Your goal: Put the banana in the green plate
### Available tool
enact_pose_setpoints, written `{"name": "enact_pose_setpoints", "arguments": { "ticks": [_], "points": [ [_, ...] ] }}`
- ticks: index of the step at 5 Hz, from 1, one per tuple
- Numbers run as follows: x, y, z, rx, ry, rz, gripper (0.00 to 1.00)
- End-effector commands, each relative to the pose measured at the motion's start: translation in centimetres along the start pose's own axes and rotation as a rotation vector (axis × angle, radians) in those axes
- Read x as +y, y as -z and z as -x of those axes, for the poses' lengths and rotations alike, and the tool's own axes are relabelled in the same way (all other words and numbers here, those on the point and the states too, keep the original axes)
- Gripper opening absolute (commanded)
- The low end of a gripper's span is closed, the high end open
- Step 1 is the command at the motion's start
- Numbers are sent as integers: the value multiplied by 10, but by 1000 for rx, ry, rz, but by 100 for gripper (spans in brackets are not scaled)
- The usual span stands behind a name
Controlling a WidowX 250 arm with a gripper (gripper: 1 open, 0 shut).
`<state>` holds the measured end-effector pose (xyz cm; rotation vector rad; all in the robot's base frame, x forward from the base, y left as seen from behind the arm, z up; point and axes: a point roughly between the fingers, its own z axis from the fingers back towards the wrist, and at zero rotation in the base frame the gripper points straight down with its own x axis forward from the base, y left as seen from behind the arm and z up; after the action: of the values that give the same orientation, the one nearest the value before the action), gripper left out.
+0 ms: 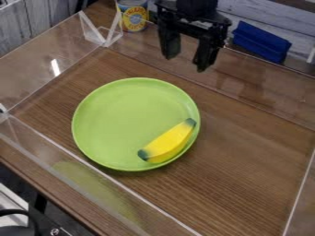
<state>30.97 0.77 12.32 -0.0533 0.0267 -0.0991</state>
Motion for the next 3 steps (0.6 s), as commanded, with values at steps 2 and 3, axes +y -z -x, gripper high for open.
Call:
{"name": "enact_pose_setpoints", "arguments": {
  "ticks": [2, 3],
  "points": [
    [4, -14, -2, -52, -1, -7, 100],
    [5, -14, -2, -56, 0, -7, 100]
  ]
}}
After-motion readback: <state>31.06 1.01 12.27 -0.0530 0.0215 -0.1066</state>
